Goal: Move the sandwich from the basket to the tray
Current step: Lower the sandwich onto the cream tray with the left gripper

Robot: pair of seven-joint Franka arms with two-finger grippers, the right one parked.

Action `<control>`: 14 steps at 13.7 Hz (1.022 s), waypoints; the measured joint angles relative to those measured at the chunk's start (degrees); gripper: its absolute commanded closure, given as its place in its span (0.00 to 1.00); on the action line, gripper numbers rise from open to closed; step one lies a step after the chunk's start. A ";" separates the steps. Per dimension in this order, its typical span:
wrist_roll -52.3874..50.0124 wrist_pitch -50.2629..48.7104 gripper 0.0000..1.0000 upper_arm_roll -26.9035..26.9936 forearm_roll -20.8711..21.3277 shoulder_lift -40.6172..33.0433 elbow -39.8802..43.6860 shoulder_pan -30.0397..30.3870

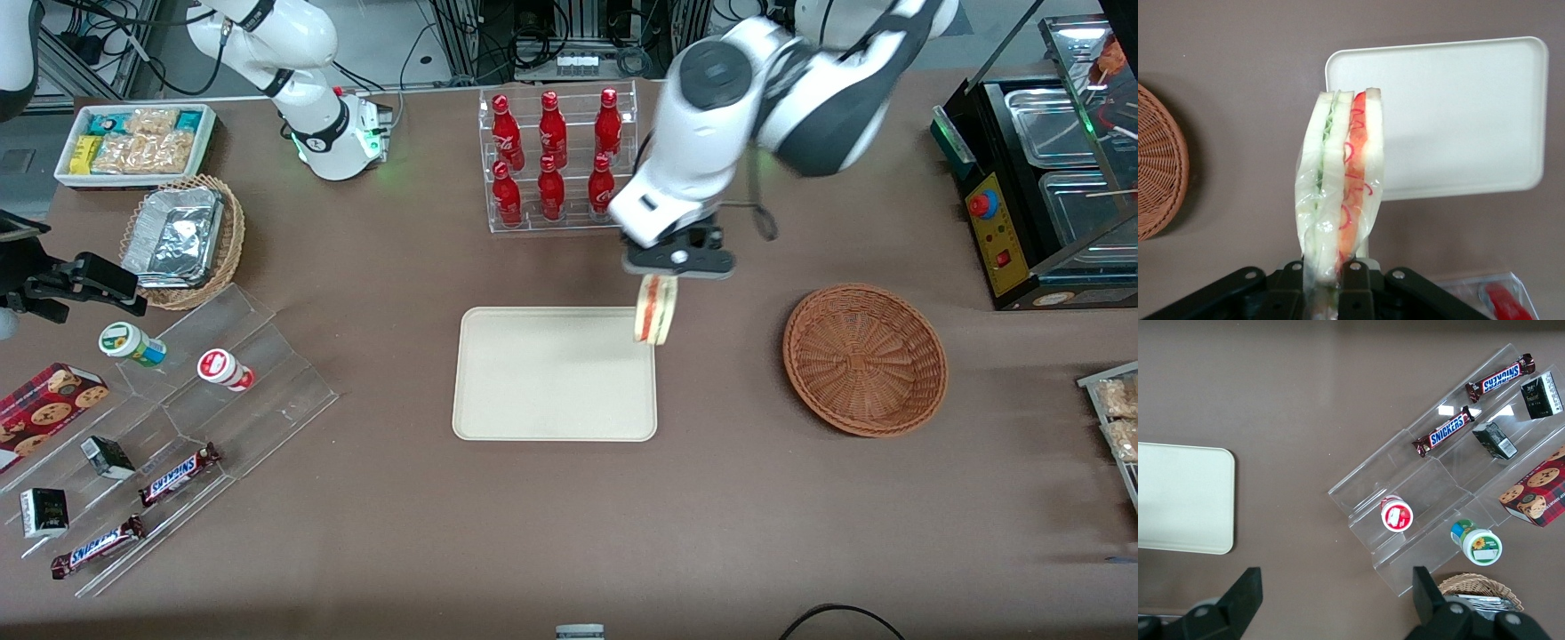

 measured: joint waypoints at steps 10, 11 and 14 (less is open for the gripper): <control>-16.38 11.56 0.87 0.22 12.66 20.98 7.69 -5.79; -17.13 12.39 0.87 0.89 13.10 21.68 7.70 -6.40; -18.69 16.45 0.87 6.75 13.20 23.24 7.70 -11.27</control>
